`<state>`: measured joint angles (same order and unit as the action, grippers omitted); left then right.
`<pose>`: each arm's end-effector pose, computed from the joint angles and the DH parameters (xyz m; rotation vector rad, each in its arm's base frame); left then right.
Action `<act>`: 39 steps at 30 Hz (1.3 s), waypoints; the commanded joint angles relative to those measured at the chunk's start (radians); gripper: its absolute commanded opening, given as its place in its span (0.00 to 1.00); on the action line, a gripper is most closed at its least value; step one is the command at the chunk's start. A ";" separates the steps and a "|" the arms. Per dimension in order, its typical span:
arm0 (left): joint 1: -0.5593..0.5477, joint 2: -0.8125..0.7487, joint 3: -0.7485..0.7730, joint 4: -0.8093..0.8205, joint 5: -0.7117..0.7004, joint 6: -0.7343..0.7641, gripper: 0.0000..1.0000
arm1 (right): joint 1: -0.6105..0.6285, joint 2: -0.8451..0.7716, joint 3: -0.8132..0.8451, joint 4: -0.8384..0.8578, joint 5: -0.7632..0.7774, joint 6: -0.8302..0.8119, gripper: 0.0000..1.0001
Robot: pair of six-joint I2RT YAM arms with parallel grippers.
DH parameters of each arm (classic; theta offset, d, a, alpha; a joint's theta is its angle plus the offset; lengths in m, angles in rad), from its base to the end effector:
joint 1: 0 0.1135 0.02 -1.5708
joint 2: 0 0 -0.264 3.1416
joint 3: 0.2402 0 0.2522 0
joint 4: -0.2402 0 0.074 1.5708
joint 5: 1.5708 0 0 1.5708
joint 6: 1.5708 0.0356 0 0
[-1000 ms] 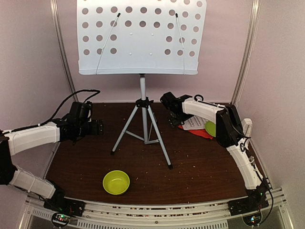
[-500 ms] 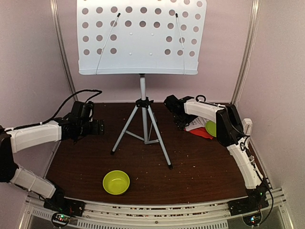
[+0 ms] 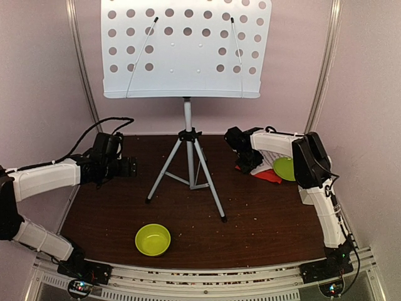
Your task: Set up the instrument practice props
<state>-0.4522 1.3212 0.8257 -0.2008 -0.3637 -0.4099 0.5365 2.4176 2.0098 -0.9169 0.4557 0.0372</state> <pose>0.2584 -0.1114 0.2368 -0.1429 2.2097 -0.0623 0.4311 0.2381 0.1435 -0.5997 2.6693 -0.5125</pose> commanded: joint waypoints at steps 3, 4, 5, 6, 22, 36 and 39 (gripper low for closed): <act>0.007 -0.049 -0.021 0.037 -0.014 0.005 0.98 | -0.014 -0.036 -0.047 -0.041 -0.138 0.032 0.33; 0.007 -0.053 -0.022 0.034 -0.016 0.007 0.98 | -0.019 -0.042 -0.055 -0.041 -0.185 0.038 0.31; 0.006 -0.059 -0.023 0.032 -0.018 0.008 0.98 | -0.027 -0.048 -0.064 -0.042 -0.231 0.049 0.30; 0.006 -0.064 -0.026 0.031 -0.020 0.010 0.98 | -0.035 -0.051 -0.073 -0.046 -0.279 0.062 0.28; 0.006 -0.106 -0.040 0.012 -0.034 0.026 0.98 | -0.076 -0.215 -0.401 0.011 -0.696 0.113 0.24; 0.007 -0.118 -0.044 0.012 -0.024 0.039 0.98 | -0.016 -0.533 -0.814 0.175 -0.776 0.060 0.24; 0.007 -0.114 -0.035 0.011 -0.021 0.045 0.98 | 0.021 -0.617 -0.800 0.213 -0.713 0.064 0.31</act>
<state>-0.4522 1.2175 0.7906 -0.2039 -0.3885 -0.3832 0.5133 1.8809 1.2148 -0.7071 -0.3115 0.1074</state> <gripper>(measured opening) 0.977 0.265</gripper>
